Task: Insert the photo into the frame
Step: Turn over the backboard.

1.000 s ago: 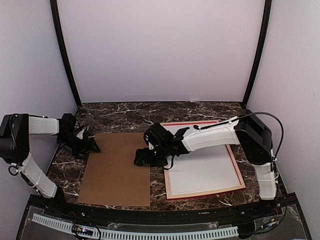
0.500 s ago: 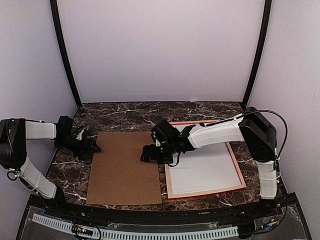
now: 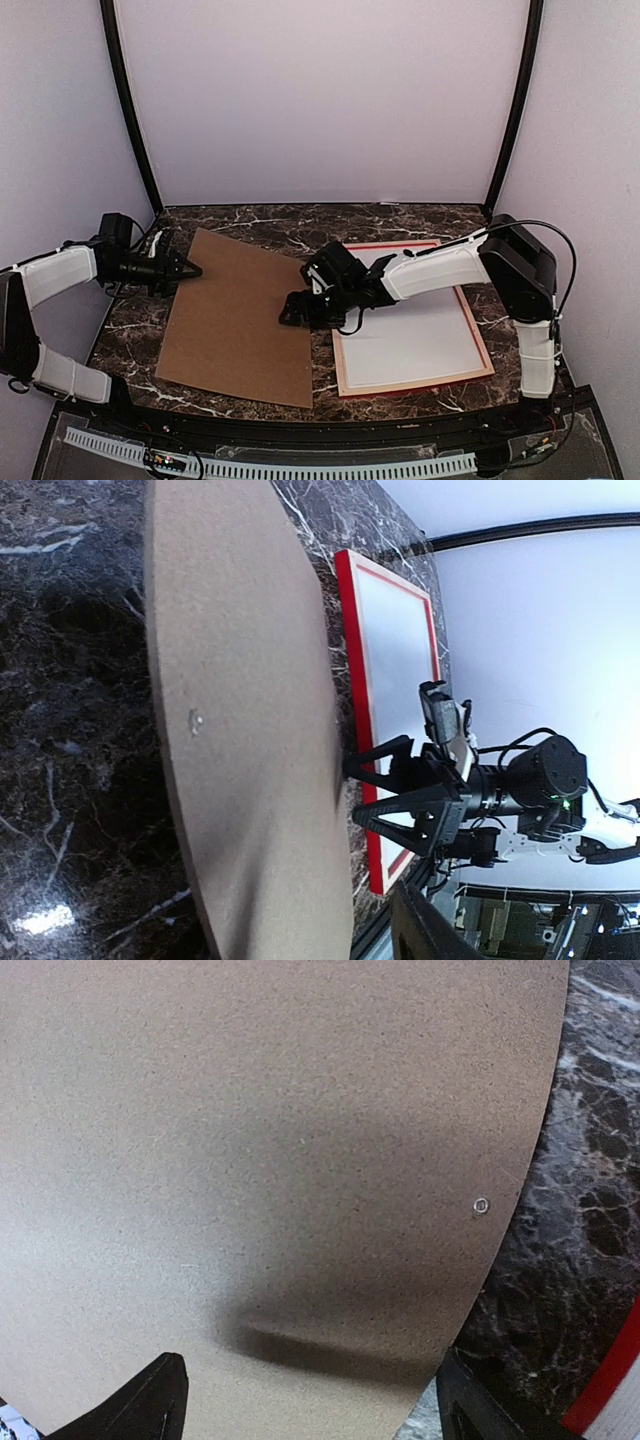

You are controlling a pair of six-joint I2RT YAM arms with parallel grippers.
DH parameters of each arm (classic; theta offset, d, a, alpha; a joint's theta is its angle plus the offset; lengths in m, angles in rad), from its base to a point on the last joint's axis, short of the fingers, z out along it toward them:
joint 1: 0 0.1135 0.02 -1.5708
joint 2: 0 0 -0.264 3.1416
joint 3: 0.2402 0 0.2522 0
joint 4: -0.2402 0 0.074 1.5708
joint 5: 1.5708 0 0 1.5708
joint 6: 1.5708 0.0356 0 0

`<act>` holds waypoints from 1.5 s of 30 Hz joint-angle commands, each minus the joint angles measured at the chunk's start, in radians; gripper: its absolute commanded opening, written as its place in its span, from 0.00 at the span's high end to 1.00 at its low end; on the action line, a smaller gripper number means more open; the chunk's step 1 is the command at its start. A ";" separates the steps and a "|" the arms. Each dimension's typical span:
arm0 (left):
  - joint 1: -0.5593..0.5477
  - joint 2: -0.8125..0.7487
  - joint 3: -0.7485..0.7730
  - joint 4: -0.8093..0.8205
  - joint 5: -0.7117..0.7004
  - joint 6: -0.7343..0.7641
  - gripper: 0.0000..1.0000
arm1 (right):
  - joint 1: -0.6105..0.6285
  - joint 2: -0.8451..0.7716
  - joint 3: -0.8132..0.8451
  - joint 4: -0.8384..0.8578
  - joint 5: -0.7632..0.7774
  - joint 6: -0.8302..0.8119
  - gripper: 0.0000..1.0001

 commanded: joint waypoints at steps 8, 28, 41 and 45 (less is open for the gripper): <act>-0.019 -0.070 0.091 -0.160 0.029 0.039 0.64 | -0.012 0.005 -0.067 0.083 -0.096 -0.040 0.13; -0.226 -0.141 0.215 -0.025 0.034 -0.235 0.64 | -0.036 0.000 -0.121 0.321 -0.309 0.037 0.04; -0.413 -0.101 0.286 0.166 -0.005 -0.378 0.55 | -0.106 -0.084 -0.256 0.506 -0.420 0.132 0.01; -0.478 -0.059 0.344 0.173 -0.032 -0.380 0.53 | -0.132 -0.138 -0.267 0.447 -0.403 0.102 0.01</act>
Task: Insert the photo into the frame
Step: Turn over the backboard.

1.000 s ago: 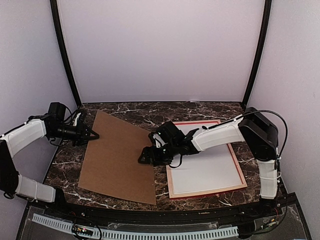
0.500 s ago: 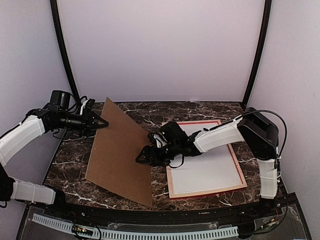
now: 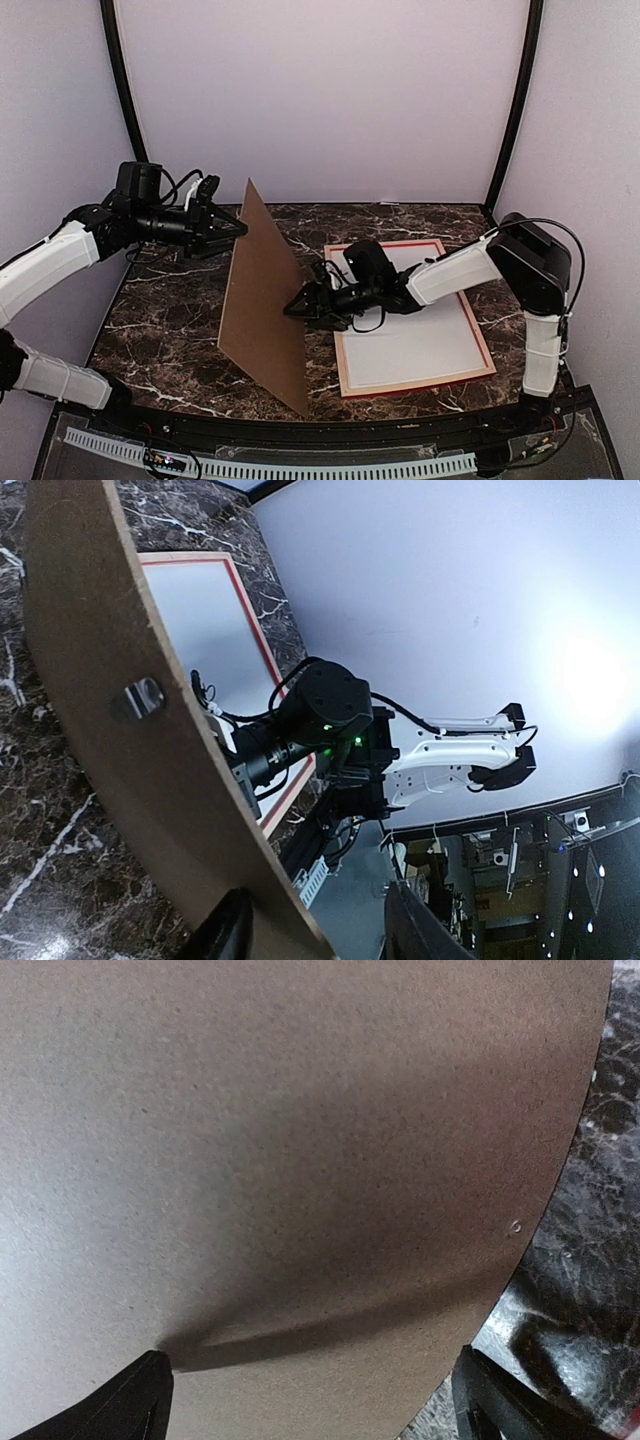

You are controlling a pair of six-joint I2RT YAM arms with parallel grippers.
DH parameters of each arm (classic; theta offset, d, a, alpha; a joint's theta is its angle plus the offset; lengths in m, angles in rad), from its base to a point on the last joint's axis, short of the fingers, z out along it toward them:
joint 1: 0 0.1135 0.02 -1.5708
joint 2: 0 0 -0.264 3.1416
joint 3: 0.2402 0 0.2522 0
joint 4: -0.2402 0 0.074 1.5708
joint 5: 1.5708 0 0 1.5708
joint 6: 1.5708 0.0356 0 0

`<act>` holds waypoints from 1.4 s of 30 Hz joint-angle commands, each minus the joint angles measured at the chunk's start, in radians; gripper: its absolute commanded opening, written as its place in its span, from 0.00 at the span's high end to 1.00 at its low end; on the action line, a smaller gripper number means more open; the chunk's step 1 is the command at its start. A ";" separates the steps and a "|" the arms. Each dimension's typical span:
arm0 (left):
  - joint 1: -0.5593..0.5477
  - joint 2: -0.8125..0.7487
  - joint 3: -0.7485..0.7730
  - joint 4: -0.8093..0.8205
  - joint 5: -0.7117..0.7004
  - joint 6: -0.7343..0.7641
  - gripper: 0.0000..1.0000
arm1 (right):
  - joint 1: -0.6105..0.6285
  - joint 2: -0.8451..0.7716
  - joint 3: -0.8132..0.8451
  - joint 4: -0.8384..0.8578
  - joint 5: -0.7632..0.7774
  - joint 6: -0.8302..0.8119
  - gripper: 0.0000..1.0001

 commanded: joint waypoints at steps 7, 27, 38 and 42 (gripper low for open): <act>-0.160 0.120 0.171 0.080 -0.042 -0.012 0.47 | -0.074 -0.169 -0.007 -0.151 0.011 -0.089 0.01; -0.320 0.346 0.369 0.088 -0.126 0.025 0.45 | -0.189 -0.613 0.043 -0.383 0.065 -0.077 0.06; -0.321 0.346 0.333 0.078 -0.175 0.037 0.45 | -0.190 -0.575 -0.008 -0.410 0.088 -0.080 0.24; -0.320 0.338 0.328 0.066 -0.194 0.045 0.45 | -0.197 -0.555 -0.004 -0.493 0.166 -0.122 0.39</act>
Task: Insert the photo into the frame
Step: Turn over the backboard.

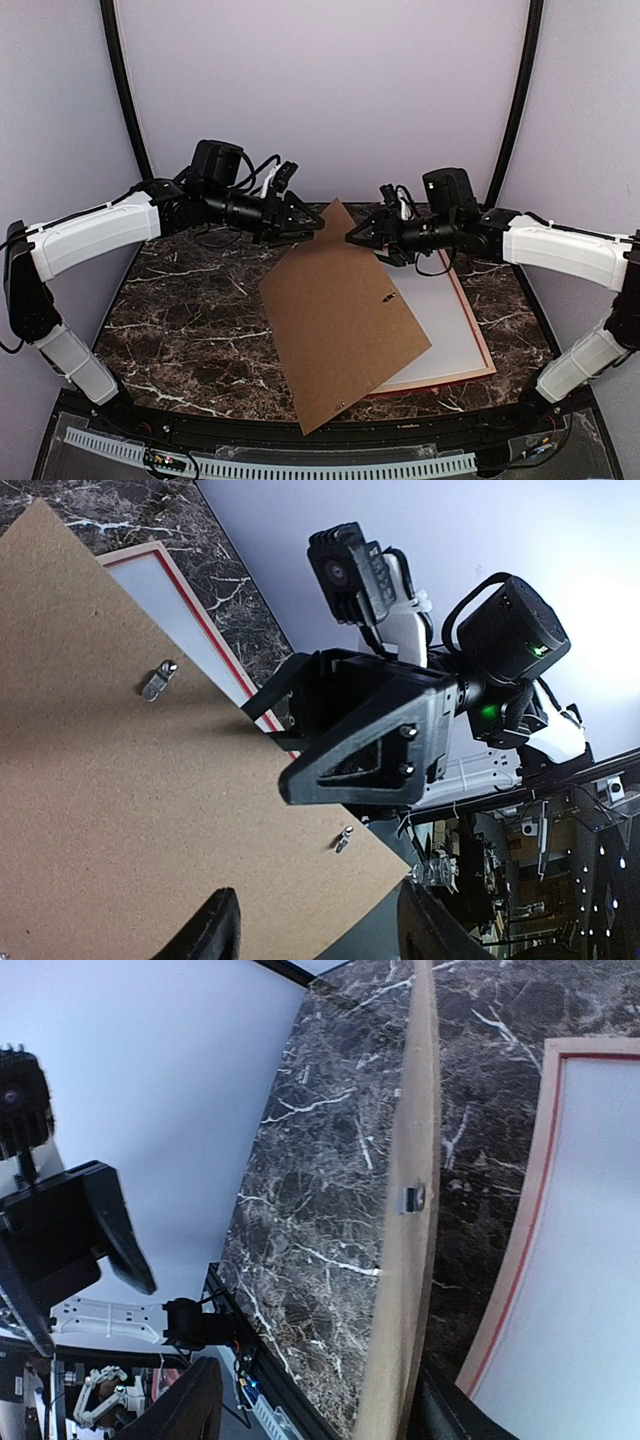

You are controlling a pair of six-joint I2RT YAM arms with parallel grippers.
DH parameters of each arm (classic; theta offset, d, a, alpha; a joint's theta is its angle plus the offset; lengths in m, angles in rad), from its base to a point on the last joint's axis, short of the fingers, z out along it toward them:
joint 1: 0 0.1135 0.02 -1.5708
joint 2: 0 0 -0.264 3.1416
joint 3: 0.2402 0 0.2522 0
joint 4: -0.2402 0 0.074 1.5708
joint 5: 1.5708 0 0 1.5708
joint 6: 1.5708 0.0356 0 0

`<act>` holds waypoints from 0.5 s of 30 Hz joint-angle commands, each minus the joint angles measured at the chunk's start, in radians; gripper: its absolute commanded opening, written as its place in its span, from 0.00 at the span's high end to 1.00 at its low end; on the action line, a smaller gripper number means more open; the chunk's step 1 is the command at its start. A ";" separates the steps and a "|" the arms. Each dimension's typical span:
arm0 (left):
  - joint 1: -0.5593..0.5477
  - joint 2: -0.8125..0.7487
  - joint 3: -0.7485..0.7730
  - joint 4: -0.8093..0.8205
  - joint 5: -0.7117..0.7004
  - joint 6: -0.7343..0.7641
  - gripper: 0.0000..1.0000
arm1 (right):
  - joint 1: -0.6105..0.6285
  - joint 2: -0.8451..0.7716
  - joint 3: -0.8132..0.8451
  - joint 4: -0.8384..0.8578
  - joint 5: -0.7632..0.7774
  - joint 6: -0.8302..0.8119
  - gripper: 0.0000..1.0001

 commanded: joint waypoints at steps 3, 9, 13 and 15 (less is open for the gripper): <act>-0.004 -0.030 -0.030 -0.033 -0.066 0.051 0.45 | -0.006 0.043 -0.030 -0.023 0.049 -0.045 0.47; -0.004 -0.081 -0.242 -0.066 -0.244 0.033 0.45 | -0.007 0.126 -0.119 0.107 -0.006 -0.015 0.56; -0.004 -0.111 -0.397 -0.055 -0.338 0.006 0.45 | -0.006 0.175 -0.157 0.201 -0.036 0.003 0.57; -0.003 -0.127 -0.472 -0.056 -0.389 -0.014 0.45 | -0.006 0.193 -0.172 0.237 -0.050 0.016 0.57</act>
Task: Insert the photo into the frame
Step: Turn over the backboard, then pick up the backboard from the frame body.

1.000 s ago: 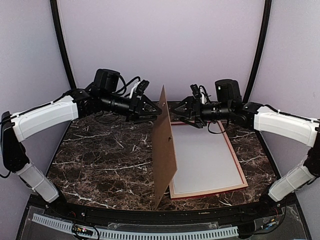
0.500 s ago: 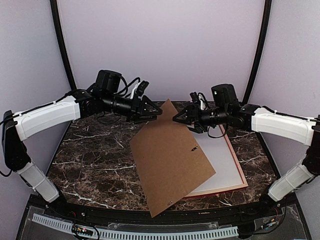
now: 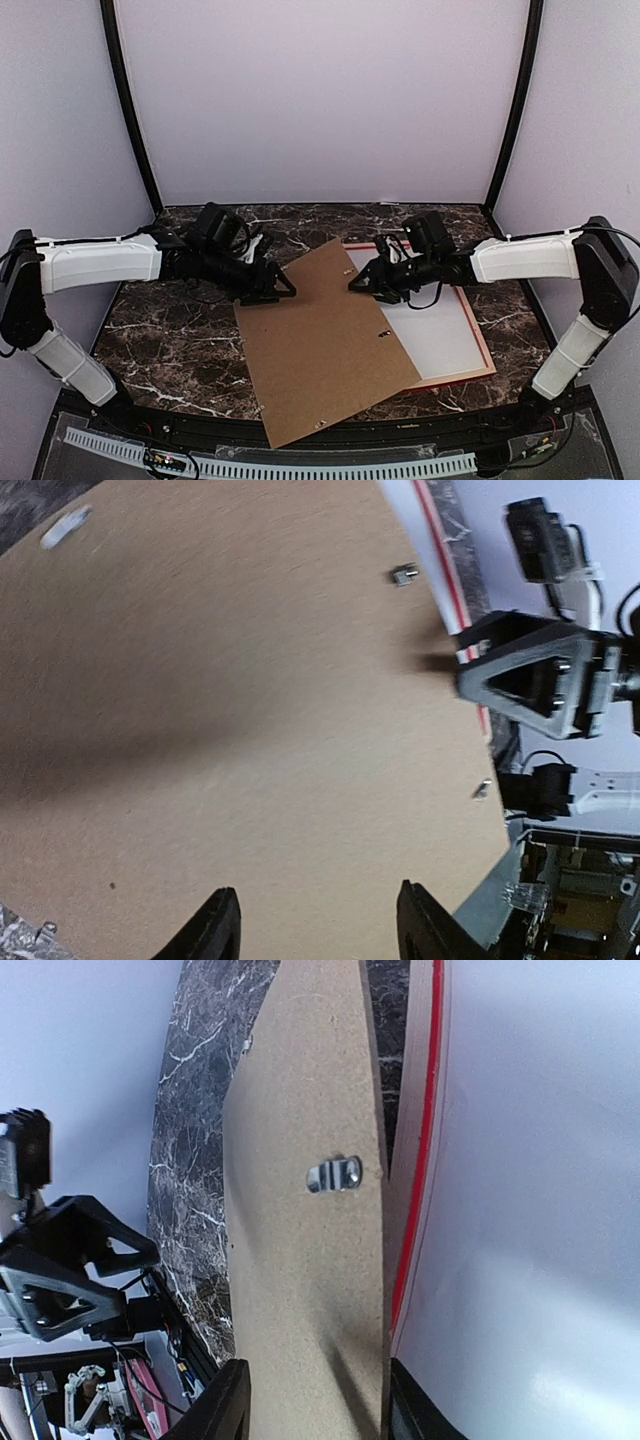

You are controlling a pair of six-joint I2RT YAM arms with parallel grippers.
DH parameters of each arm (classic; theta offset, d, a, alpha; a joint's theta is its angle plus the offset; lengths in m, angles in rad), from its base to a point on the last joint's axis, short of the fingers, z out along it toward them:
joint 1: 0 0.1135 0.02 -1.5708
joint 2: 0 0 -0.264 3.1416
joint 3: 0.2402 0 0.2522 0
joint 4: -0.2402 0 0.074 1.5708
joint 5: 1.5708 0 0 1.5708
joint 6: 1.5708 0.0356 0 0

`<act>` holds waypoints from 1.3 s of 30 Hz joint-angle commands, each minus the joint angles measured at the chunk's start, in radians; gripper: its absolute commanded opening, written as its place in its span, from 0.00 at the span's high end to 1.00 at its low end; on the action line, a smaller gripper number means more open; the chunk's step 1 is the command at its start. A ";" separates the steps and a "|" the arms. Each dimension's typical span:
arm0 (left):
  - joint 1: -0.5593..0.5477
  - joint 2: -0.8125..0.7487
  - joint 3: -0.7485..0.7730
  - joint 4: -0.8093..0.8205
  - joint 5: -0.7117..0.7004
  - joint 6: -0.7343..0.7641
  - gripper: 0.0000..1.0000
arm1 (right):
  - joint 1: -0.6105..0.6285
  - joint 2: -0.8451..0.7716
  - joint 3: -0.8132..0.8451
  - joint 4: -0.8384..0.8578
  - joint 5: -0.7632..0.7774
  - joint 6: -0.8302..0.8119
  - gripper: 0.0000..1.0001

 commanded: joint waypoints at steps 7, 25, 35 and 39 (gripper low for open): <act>0.002 -0.164 -0.299 -0.092 -0.294 -0.066 0.43 | 0.005 0.059 -0.055 0.257 -0.097 0.078 0.60; 0.066 -0.260 -0.474 -0.102 -0.212 -0.097 0.39 | 0.031 0.079 -0.054 0.295 -0.090 0.101 0.60; 0.054 -0.227 -0.538 0.027 -0.132 -0.161 0.39 | 0.052 0.083 -0.056 0.291 -0.076 0.108 0.58; 0.042 -0.192 -0.551 0.088 -0.116 -0.179 0.39 | 0.063 0.079 -0.055 0.269 -0.080 0.104 0.58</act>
